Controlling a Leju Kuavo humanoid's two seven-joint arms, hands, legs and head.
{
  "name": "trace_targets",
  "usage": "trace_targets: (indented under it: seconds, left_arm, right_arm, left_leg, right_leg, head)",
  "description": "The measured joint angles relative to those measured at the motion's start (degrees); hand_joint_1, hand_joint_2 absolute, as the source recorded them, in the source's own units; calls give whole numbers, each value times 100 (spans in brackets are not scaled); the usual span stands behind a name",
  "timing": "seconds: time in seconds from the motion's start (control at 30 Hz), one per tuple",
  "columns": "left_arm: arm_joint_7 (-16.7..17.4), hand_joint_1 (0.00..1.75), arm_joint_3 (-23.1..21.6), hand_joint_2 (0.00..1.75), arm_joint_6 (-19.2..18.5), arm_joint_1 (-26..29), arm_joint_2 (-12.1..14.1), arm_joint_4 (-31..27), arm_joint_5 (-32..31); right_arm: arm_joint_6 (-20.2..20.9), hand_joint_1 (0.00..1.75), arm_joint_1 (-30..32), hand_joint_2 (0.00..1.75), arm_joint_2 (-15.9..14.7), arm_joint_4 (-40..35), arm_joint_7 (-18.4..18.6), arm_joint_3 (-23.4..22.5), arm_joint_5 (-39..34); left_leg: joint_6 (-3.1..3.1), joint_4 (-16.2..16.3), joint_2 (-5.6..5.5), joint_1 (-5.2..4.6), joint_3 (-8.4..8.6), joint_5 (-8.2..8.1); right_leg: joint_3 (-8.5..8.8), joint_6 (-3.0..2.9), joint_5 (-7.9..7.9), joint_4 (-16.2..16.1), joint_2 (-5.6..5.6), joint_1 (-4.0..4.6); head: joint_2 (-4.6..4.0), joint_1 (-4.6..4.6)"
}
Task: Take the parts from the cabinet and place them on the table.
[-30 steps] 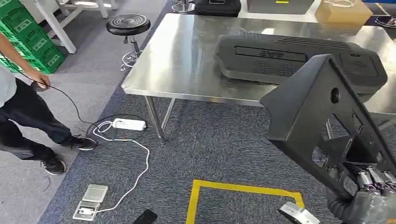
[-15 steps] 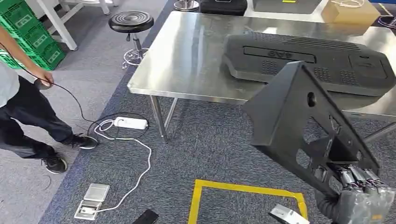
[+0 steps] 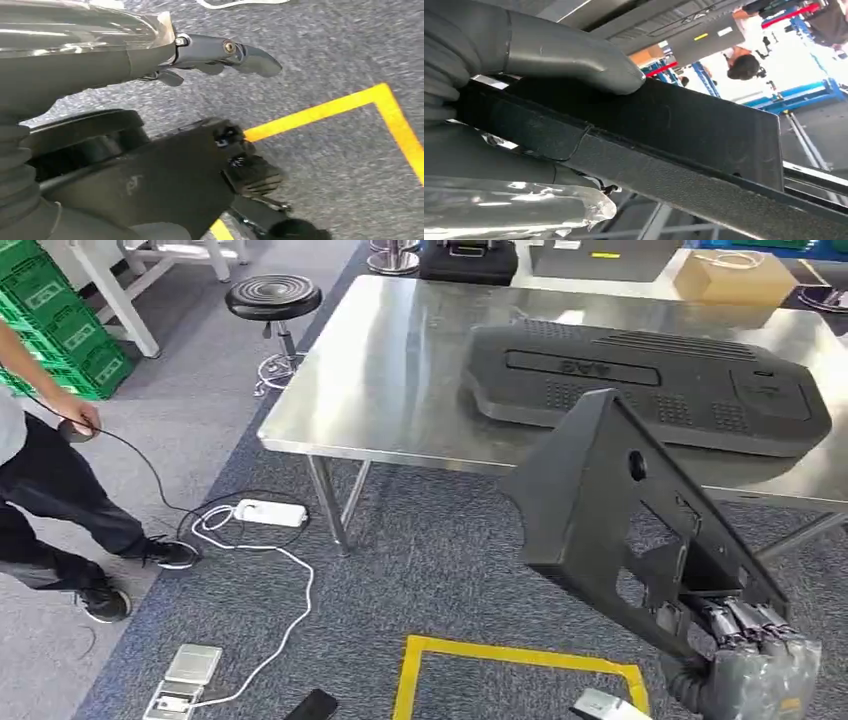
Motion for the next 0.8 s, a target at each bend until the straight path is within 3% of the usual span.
trace_targets:
  seconds: [0.03,0.07,0.13,0.17,0.2,0.27,0.3,0.33,0.37,0.4,0.43,0.47,0.5,0.53,0.6,0.67,0.7,0.73,0.8]
  left_arm:
    - [2,0,0,175,0,3,0,0,0]
    - [2,0,0,175,0,17,0,0,0]
    - [0,0,0,175,0,12,2,0,0]
    - [0,0,0,175,0,1,2,0,0]
    - [0,0,0,175,0,1,2,0,0]
    - [0,0,0,175,0,5,2,0,-2]
    - [0,0,0,175,0,18,2,0,0]
    - [2,0,0,175,0,29,2,0,-2]
    - [2,0,0,175,0,33,2,0,-2]
    - [2,0,0,175,0,34,2,0,0]
    - [2,0,0,175,-2,36,2,0,-2]
    - [2,0,0,175,-2,51,13,0,0]
    - [2,0,0,175,-2,51,33,0,0]
    - [4,0,0,175,-4,55,26,0,0]
    - [2,0,0,175,0,56,20,0,0]
    - [0,0,0,175,0,46,2,0,0]
    - [0,0,0,175,-2,46,2,0,0]
    - [2,0,-2,175,-9,42,2,0,0]
    - [4,0,0,175,-9,42,0,0,0]
  right_arm:
    - [0,175,13,175,-13,4,0,4,2]
    - [-2,175,36,175,-13,2,4,9,2]
    - [-9,175,35,175,-11,-4,17,11,0]
    - [-9,175,28,175,-11,-15,17,11,0]
    - [-9,175,17,175,-11,-17,15,9,4]
    - [-9,175,25,175,-11,-15,15,11,2]
    - [-9,175,28,175,-11,-15,15,13,4]
    - [-9,175,30,175,-11,-13,15,17,2]
    - [-9,175,28,175,-11,-13,15,17,2]
    - [-9,175,30,175,-11,-15,15,17,4]
    - [-9,175,29,175,-11,-15,15,22,2]
    - [-9,175,36,175,-11,-13,15,24,2]
    - [-7,175,14,175,-11,6,13,26,4]
    - [-7,175,27,175,-11,9,9,24,2]
    - [-9,175,46,175,-9,2,7,20,2]
    - [-13,175,40,175,-9,-22,-2,7,4]
    - [-15,175,16,175,-9,-24,-7,2,4]
    - [-15,175,16,175,-9,-22,-13,-2,4]
    - [-15,175,52,175,-9,-22,-13,-2,4]
  left_leg:
    - [-45,-46,5,-19,-14,-15]
    - [-95,-44,16,-23,37,-8]
    - [-134,-27,34,-2,68,-27]
    - [-128,216,31,-1,-20,-51]
    - [-125,591,31,-13,-222,-156]
    - [-117,1540,31,-48,-838,-546]
    - [-95,1816,31,-70,-1065,-677]
    - [-66,1858,31,-101,-1188,-691]
    - [-22,1689,30,-133,-1201,-612]
    - [51,1366,27,-166,-1146,-416]
    - [147,904,21,-214,-1057,-59]
    - [268,491,6,-281,-1018,480]
    - [321,482,-73,-328,-1086,664]
    - [284,346,-62,-341,-1022,603]
    - [321,266,-63,-381,-969,609]
    - [335,120,-61,-297,-752,581]
    - [375,59,-56,-268,-646,544]
    - [360,30,-55,-245,-571,502]
    - [334,21,-56,-204,-442,384]
  right_leg:
    - [-6,-124,80,61,22,10]
    - [-9,-180,61,59,39,9]
    - [100,-283,26,27,67,-13]
    - [154,-331,-6,13,68,-6]
    - [192,-378,-40,11,68,9]
    - [281,-445,-130,11,82,60]
    - [341,-458,-180,11,102,85]
    - [424,-474,-241,11,120,112]
    - [520,-485,-307,11,145,137]
    - [629,-488,-380,10,160,167]
    - [755,-485,-471,8,168,200]
    - [826,-495,-548,-5,171,202]
    - [889,-476,-602,16,176,222]
    - [854,-455,-609,-20,204,188]
    - [894,-373,-569,-59,201,158]
    - [857,-322,-503,173,181,176]
    - [663,-287,-477,557,162,173]
    - [380,-237,-567,975,157,148]
    - [-135,-142,-1002,1590,134,92]
  head:
    - [0,-23]
    - [0,-35]
    - [0,-41]
    - [0,-37]
    - [0,-48]
    - [0,-50]
    - [0,-52]
    - [0,-50]
    - [0,-52]
    - [0,-54]
    - [0,-52]
    - [0,-48]
    - [0,28]
    - [0,16]
    - [0,-8]
    - [0,0]
    - [0,16]
    - [0,11]
    - [0,13]
